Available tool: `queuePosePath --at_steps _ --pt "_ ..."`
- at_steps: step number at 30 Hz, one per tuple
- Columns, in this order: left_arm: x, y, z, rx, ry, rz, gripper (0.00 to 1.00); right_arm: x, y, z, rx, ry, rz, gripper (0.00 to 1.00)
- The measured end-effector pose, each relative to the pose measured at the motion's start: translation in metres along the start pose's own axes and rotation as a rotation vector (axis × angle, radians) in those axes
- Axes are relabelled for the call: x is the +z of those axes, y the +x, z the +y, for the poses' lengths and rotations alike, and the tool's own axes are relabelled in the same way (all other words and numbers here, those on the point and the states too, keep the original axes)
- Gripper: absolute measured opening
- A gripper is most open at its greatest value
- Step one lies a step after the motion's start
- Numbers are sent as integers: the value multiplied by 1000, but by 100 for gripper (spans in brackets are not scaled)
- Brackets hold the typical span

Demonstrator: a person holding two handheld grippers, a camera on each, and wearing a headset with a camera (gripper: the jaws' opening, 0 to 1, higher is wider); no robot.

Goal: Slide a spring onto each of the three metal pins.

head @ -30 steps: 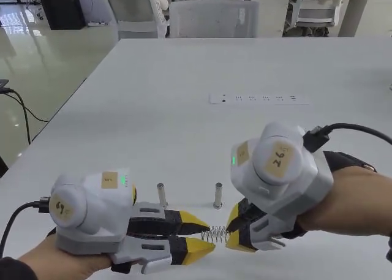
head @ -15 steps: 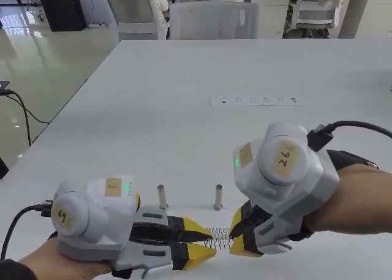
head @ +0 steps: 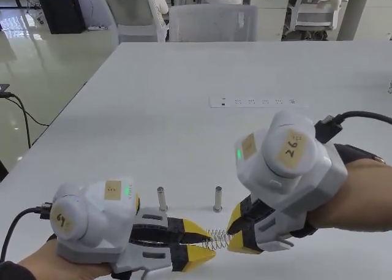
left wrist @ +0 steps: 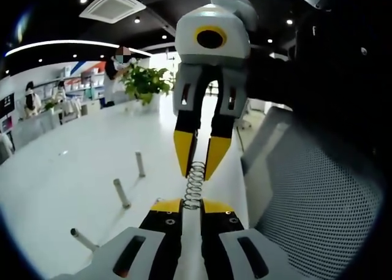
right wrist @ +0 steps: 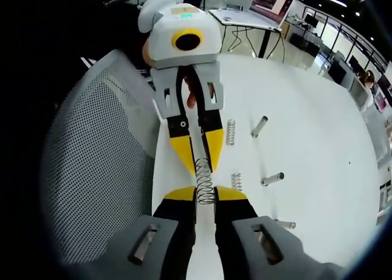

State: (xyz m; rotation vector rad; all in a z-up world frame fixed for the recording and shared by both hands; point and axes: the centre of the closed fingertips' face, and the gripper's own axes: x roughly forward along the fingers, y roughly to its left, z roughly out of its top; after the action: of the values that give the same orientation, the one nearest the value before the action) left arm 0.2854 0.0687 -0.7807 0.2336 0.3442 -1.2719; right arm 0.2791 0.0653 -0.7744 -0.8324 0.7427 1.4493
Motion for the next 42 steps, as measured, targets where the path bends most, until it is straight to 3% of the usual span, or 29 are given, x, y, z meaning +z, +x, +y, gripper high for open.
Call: queuePosePath --at_steps 7,8,9,10,12,18,21,28,36,42 --pt "-2 0 0 1 12 9 2 16 -5 1 -7 -6 -45 6" --pt "-1 1 -1 -5 13 5 2 20 -7 1 -10 -13 -61 0" --pt "-1 1 -2 -5 11 4 2 19 -10 -2 -16 -47 -40 0" --pt "-1 2 -2 -6 13 2 2 22 -7 0 -20 -16 -64 0" --pt "-1 2 -2 -4 17 3 2 20 -5 -2 -33 -23 -51 0" --pt "-1 0 2 8 15 2 2 19 -8 -10 -61 5 -80 0" --pt "-1 1 2 9 16 3 2 18 -9 -10 -48 33 -96 7" --pt "0 0 4 17 20 0 2 10 -2 -7 -29 41 -73 15" --pt "4 -1 6 27 18 -16 2 -1 2 -8 -18 51 -40 9" --pt "4 -1 7 29 13 -19 2 6 -2 -8 -31 42 -48 8"
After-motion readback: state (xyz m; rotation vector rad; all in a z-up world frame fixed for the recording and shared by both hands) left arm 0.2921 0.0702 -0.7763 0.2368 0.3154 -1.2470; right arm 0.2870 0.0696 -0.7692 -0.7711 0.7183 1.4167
